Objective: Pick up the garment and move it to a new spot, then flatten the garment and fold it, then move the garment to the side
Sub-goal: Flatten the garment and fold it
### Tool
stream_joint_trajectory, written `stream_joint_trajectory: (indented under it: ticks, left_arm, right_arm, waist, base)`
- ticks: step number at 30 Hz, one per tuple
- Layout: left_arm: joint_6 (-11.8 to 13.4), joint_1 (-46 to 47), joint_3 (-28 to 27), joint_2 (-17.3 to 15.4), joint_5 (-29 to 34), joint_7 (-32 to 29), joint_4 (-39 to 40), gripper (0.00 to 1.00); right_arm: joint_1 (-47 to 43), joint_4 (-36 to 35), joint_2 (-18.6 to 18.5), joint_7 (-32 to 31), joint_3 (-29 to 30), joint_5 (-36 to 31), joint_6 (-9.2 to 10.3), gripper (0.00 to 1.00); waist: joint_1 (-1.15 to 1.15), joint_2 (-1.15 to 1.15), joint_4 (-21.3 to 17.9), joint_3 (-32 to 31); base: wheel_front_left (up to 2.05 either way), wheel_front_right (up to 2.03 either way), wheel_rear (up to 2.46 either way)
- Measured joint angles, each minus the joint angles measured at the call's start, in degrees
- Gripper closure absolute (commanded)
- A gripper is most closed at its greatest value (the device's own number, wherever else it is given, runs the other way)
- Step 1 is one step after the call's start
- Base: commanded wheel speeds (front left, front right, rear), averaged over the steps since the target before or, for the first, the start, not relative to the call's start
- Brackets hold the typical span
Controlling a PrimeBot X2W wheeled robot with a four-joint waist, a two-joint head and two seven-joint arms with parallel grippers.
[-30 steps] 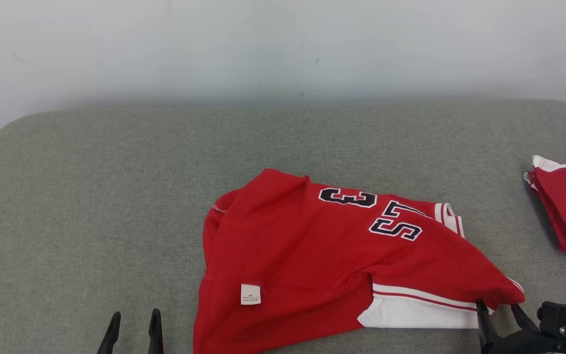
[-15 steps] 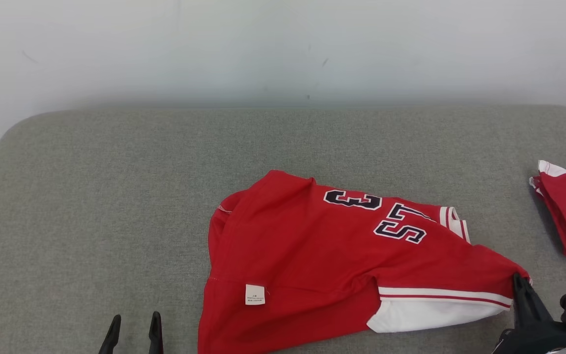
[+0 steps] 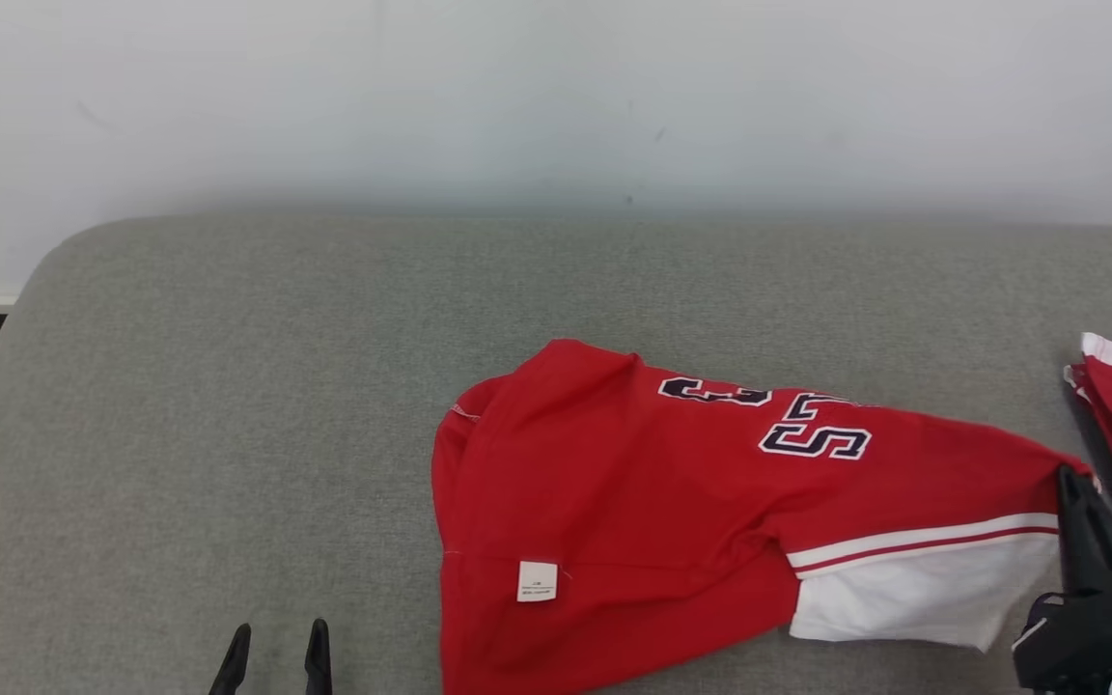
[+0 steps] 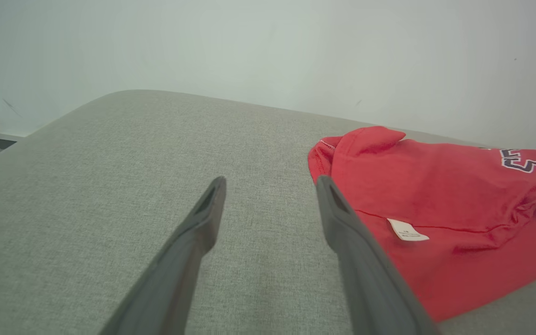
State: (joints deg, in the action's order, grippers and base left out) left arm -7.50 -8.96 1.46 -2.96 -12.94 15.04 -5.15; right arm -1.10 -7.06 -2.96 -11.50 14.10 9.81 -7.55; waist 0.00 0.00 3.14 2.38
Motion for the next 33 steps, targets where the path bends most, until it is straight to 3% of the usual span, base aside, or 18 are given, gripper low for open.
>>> stream_joint_trajectory:
  ticks: [4, 8, 14, 23, 24, 25, 33]
  left_arm:
    - [0.00, 0.07, 0.14, 0.02, -0.19, 0.00, 0.01, 0.00]
    - [0.00, 0.31, 0.52, 0.02, -0.29, 0.00, 0.08, 0.00]
    - [-0.01, 1.85, 1.08, 0.02, -0.47, 0.00, 0.35, 0.00]
    - [-0.01, 3.78, 2.55, 0.03, -0.43, 0.00, 1.05, 0.00]
    - [-0.01, 3.91, 2.67, 0.03, -0.43, 0.00, 1.07, 0.00]
    - [-0.01, 4.04, 2.67, 0.03, -0.43, 0.00, 1.09, 0.00]
    - [0.20, 3.38, 1.69, 0.04, -0.44, 0.00, 1.24, 0.00]
  right_arm:
    - [-0.45, -3.48, 0.03, -2.72, 1.59, 2.86, 0.00, 1.00]
    - [0.15, -0.83, 0.07, -4.14, 2.60, 2.65, 0.00, 1.00]
    - [8.90, 11.34, 0.12, -2.29, 3.74, -0.22, 0.00, 1.00]
    - [22.18, 30.61, 0.08, 2.94, 9.85, -8.29, 0.00, 1.00]
    - [22.99, 32.23, 0.08, 3.33, 10.34, -9.14, 0.00, 0.47]
    - [23.65, 33.63, 0.09, 3.55, 10.89, -9.85, 0.00, 0.00]
    - [24.76, 38.41, 0.10, 7.79, 11.27, -9.45, 0.00, 0.00]
  waist:
    - [0.00, 0.00, 1.37, 0.32]
    - [0.00, 0.00, 2.51, 1.05]
    - [0.00, 0.00, 3.99, 2.81]
    - [0.00, 0.00, 6.86, 5.77]
    - [0.01, 0.00, 7.18, 6.04]
    - [0.00, 0.00, 7.46, 6.25]
    - [0.00, 0.00, 6.94, 5.59]
  base:
    - [0.00, 0.00, 0.00]
    - [0.00, 0.00, 0.00]
    - [0.00, 0.00, 0.00]
    - [0.00, 0.00, 0.00]
    - [0.00, 0.00, 0.00]
    - [0.00, 0.00, 0.00]
    - [0.00, 0.00, 0.00]
